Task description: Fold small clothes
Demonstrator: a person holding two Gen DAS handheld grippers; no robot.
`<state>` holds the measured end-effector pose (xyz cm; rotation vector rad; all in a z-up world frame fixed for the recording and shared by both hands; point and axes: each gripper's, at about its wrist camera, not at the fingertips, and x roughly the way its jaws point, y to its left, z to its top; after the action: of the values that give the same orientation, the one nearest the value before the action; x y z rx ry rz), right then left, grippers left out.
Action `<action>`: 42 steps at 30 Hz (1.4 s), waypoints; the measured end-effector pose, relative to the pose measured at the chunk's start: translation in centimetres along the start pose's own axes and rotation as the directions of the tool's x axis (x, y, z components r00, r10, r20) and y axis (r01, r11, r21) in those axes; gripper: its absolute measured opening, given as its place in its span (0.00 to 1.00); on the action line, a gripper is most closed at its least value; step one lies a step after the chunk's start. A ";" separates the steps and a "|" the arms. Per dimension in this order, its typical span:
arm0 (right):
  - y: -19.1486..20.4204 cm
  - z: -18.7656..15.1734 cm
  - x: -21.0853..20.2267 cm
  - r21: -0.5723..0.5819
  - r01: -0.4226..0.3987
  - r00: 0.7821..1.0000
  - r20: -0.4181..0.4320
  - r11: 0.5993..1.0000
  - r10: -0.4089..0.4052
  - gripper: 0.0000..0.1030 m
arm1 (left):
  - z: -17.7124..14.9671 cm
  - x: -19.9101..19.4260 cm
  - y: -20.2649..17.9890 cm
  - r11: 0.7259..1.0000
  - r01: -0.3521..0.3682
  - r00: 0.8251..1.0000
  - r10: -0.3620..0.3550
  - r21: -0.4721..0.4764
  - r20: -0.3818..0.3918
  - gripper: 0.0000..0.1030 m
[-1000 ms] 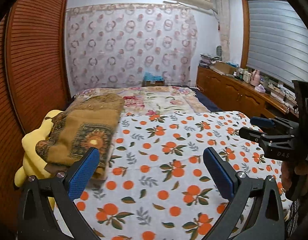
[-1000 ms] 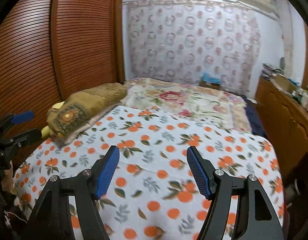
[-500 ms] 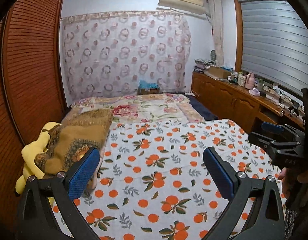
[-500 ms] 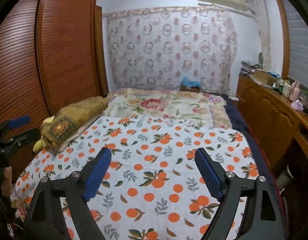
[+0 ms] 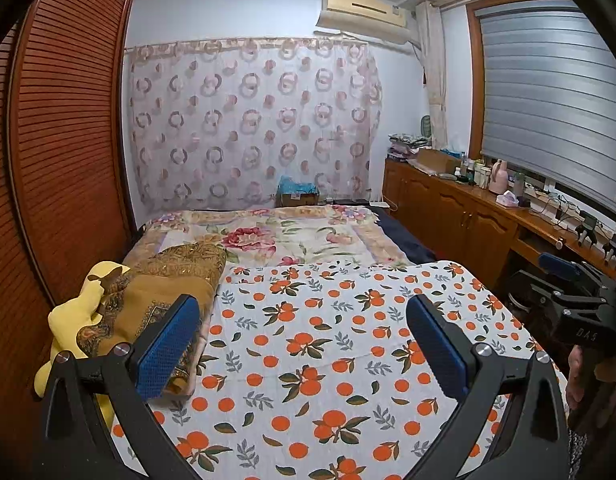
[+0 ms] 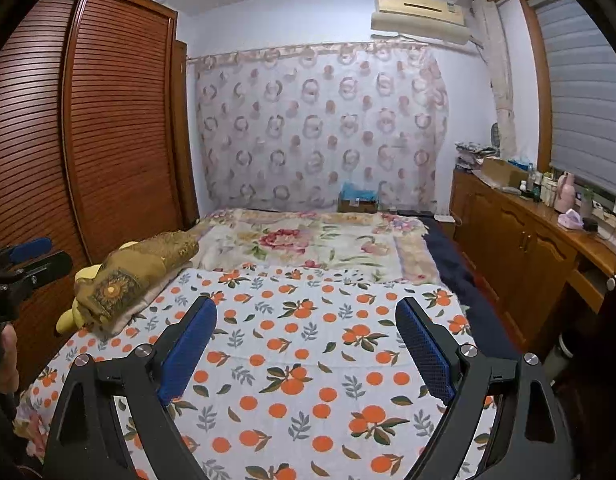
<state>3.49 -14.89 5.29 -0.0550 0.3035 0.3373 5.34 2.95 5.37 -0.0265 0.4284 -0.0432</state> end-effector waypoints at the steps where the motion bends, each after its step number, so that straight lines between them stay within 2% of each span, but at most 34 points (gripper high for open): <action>1: -0.1 0.0 0.1 0.000 0.000 1.000 0.001 1.000 0.000 0.89 | 0.0 0.0 0.0 1.000 0.002 1.000 -0.002 0.000 0.000 1.00; 42: -1.6 -0.2 0.7 -0.026 -0.015 1.000 0.008 1.000 0.016 0.89 | -0.6 -0.1 0.5 1.000 -0.003 1.000 0.003 0.001 -0.002 1.00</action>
<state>4.61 -16.21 4.88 -0.0769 0.2917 0.3568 5.07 3.42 4.87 -0.0247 0.4305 -0.0400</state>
